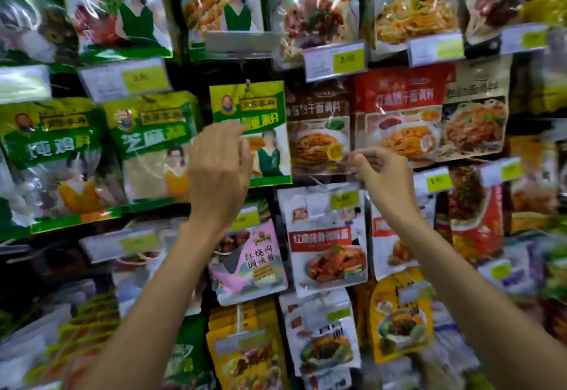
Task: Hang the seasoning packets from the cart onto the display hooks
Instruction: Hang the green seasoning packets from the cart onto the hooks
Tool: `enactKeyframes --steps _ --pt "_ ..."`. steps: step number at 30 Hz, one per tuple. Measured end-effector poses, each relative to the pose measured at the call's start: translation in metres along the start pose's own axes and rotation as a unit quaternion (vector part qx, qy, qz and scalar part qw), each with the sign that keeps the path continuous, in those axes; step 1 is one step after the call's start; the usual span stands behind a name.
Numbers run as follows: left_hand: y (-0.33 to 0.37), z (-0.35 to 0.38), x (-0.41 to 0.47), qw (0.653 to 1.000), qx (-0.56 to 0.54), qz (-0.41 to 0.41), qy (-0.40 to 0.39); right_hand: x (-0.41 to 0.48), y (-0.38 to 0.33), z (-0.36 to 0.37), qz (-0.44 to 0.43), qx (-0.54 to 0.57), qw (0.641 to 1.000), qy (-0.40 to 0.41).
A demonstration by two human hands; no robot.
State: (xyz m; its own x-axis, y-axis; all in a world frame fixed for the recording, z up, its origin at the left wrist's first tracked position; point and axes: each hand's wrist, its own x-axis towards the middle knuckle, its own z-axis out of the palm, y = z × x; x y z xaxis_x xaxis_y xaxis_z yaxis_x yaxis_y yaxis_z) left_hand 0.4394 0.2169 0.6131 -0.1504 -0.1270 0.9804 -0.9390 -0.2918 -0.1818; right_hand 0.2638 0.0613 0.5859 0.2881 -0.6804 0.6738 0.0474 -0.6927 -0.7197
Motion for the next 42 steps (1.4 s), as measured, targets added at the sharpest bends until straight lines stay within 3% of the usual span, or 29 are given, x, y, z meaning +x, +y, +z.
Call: enactKeyframes --steps 4,7,10,13,16,18,24,26,29,32,35,42 --pt "0.116 0.033 -0.083 0.970 -0.182 -0.044 -0.155 -0.077 0.061 -0.069 0.073 -0.041 0.996 0.015" --pt "0.208 0.051 -0.147 0.880 -0.334 -0.144 -0.306 -0.151 0.117 -0.121 0.177 -0.096 0.979 0.023" --pt "0.294 0.064 -0.204 0.781 -0.431 -0.171 -0.419 -0.227 0.168 -0.170 0.301 -0.140 0.942 0.053" --pt "0.364 0.072 -0.252 0.707 -0.479 -0.161 -0.494 -0.304 0.205 -0.217 0.399 -0.216 0.885 0.100" --pt "0.426 0.079 -0.299 0.623 -0.500 -0.139 -0.586 -0.379 0.233 -0.252 0.504 -0.243 0.813 0.162" --pt "0.458 0.077 -0.329 0.585 -0.500 -0.119 -0.627 -0.425 0.246 -0.269 0.565 -0.256 0.760 0.194" --pt "0.519 0.073 -0.424 0.444 -0.475 -0.027 -0.759 -0.534 0.285 -0.275 0.684 -0.287 0.624 0.246" --pt "0.530 0.075 -0.456 0.414 -0.441 0.004 -0.796 -0.559 0.301 -0.266 0.723 -0.288 0.581 0.240" --pt "0.534 0.085 -0.508 0.397 -0.402 0.085 -0.821 -0.592 0.324 -0.250 0.760 -0.260 0.542 0.246" --pt "0.533 0.099 -0.554 0.411 -0.376 0.263 -0.788 -0.616 0.343 -0.236 0.786 -0.233 0.522 0.236" --pt "0.538 0.109 -0.587 0.424 -0.353 0.368 -0.748 -0.628 0.358 -0.230 0.809 -0.225 0.495 0.224" --pt "0.546 0.108 -0.619 0.509 -0.308 0.419 -0.686 -0.643 0.380 -0.225 0.815 -0.246 0.472 0.228"
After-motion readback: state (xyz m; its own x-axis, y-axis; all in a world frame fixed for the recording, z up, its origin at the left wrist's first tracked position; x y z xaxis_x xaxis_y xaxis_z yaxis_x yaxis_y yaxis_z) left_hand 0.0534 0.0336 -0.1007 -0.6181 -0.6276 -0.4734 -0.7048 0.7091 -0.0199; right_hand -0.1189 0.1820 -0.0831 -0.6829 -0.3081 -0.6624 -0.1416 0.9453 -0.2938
